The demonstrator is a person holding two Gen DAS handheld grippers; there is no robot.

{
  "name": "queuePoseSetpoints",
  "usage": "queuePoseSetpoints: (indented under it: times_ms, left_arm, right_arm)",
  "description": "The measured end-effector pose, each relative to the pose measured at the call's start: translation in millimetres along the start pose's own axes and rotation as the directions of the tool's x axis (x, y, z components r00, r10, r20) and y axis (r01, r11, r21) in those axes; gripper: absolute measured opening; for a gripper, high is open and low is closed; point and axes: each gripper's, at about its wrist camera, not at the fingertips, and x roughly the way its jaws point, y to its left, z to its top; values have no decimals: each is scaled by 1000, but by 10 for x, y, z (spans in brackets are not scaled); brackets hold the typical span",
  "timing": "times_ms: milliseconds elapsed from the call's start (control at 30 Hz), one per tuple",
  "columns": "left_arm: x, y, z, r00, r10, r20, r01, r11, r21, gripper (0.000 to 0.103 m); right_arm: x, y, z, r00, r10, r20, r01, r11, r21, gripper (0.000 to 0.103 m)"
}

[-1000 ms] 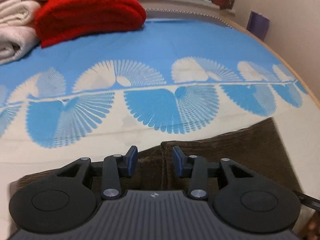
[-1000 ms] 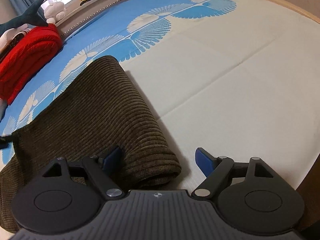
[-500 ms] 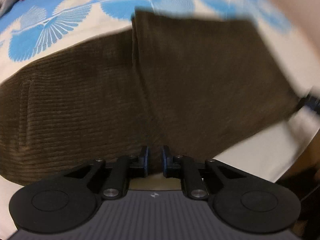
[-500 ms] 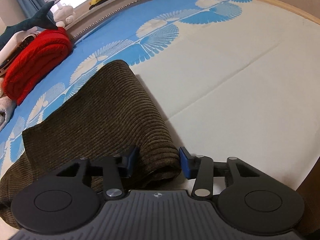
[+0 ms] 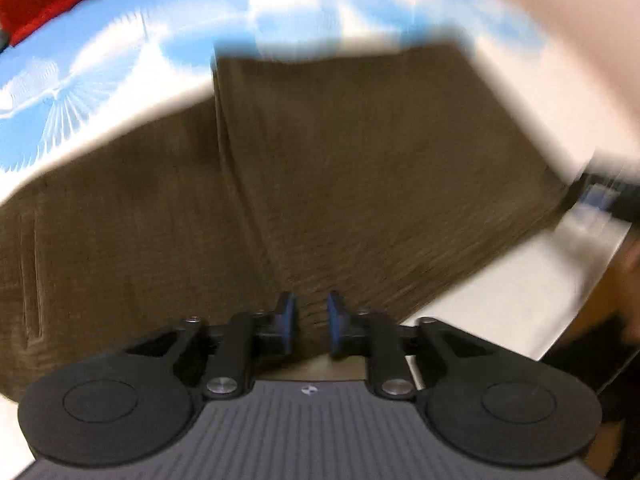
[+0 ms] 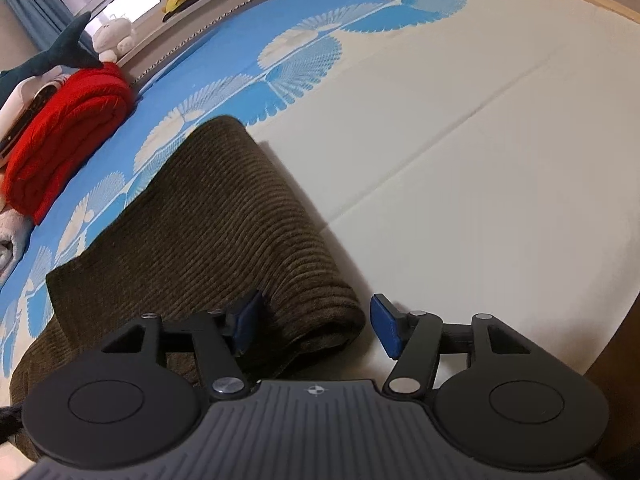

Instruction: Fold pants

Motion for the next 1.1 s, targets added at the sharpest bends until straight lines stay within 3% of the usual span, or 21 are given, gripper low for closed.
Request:
queuePoseSetpoints:
  times_ms: [33,200,233,333,467,533,700,833,933,1033,1100]
  left_arm:
    - [-35,-11,11,999,28,18,-28,1000,-2,40]
    - [-289,13,89,991,6,135,-2,1000,-30,39]
    - [-249,6,107,992,-5,124,9,999,-32,39]
    - [22,-33,57,1000,0,-22,0,1000,5,41]
    - [-196,-47,139,997,8,81,-7,1000,-11,40]
    - [-252,3,197,993,-14,117,18,999,-39,40]
    - [-286,33,204,993,-13,121,20,998,-57,40]
    - [-343,56,190,990,-27,140,35,998,-54,41]
    - [-395,53,197,988,-27,152,35,998,-52,41]
    - [-468,80,206,984,-27,174,37,998,-54,41]
    - [-524,113,221,980,-30,196,43,997,-62,41]
  right_arm:
    - [3,7,-2,1000,2,0,-2,1000,-3,58]
    - [-14,53,-15,1000,-9,20,10,999,-52,49]
    - [-19,54,-13,1000,-8,23,10,998,-60,46]
    - [-39,87,-21,999,-3,38,6,996,-89,39]
    - [-91,135,-16,998,5,60,1,993,-115,33]
    - [-125,150,-7,998,13,69,-4,993,-120,33]
    - [-173,201,-1,997,15,78,-3,987,-163,32]
    - [-123,191,-13,998,-33,50,40,988,-146,46]
    - [-70,165,-9,998,-51,34,55,990,-129,51]
    - [-21,149,8,999,-45,11,46,991,-125,49]
    - [-29,152,28,999,-41,6,42,992,-122,42]
